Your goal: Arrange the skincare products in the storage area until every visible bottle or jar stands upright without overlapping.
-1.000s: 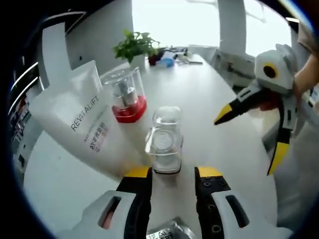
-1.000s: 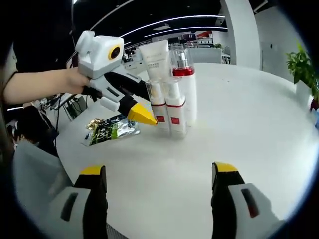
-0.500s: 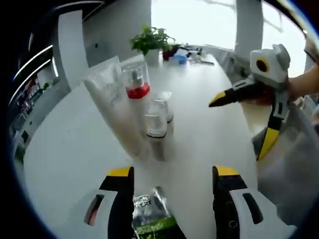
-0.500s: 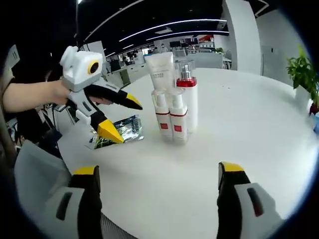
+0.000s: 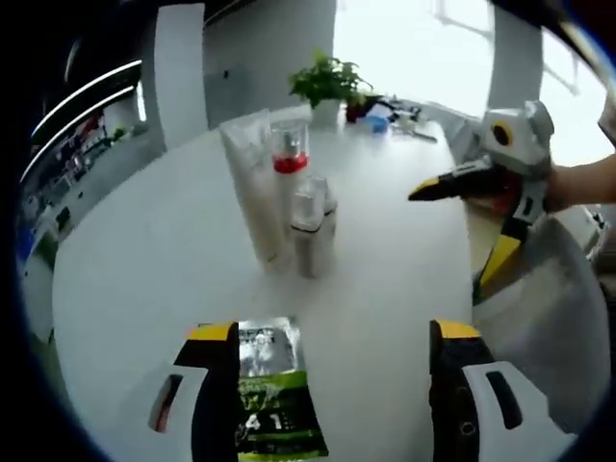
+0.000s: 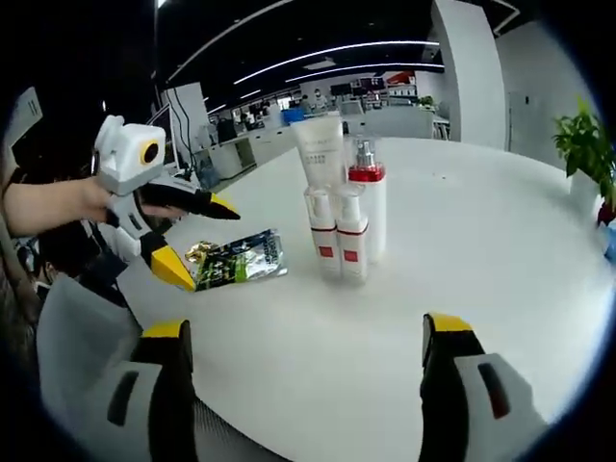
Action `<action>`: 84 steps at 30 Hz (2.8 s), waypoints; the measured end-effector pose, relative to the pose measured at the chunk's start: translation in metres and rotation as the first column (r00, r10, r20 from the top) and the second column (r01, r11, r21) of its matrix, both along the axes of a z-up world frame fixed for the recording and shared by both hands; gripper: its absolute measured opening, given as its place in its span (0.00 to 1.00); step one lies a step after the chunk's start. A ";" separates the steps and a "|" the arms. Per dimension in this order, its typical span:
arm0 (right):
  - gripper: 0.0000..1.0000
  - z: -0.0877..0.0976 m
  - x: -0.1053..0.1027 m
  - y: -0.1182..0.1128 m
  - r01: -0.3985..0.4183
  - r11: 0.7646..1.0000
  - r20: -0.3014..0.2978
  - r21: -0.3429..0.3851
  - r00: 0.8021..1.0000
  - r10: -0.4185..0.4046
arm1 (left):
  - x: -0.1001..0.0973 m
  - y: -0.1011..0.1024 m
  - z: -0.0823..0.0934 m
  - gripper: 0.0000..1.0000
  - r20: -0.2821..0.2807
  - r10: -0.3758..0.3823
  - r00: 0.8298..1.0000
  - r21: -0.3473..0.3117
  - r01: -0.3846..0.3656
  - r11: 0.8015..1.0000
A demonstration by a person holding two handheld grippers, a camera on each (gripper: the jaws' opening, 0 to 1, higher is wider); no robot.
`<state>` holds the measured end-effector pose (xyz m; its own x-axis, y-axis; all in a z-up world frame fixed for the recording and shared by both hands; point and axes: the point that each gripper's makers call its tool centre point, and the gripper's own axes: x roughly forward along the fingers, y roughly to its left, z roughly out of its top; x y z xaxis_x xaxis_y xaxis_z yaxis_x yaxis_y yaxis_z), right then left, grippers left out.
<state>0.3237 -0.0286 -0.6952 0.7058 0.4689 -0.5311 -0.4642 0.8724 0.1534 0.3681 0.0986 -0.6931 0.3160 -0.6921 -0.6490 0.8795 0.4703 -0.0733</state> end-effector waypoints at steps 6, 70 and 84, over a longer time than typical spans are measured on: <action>0.99 0.002 -0.008 0.005 -0.016 1.000 0.000 0.008 1.000 0.016 | -0.016 0.022 0.002 0.87 -0.014 0.090 0.996 -0.014 -0.090 0.996; 0.98 0.016 -0.029 0.019 -0.047 0.999 0.015 -0.002 0.999 0.047 | -0.087 0.120 0.006 0.97 -0.044 0.412 0.910 -0.053 -0.414 0.909; 0.98 0.016 -0.029 0.018 -0.045 0.999 0.018 -0.002 0.999 0.045 | -0.069 0.116 0.004 0.97 -0.025 0.403 0.915 -0.040 -0.404 0.914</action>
<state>0.2949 -0.0108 -0.6796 0.6934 0.4991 -0.5197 -0.5052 0.8510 0.1432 0.2994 0.2144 -0.6894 0.5642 -0.5354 -0.6285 0.6142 0.7809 -0.1139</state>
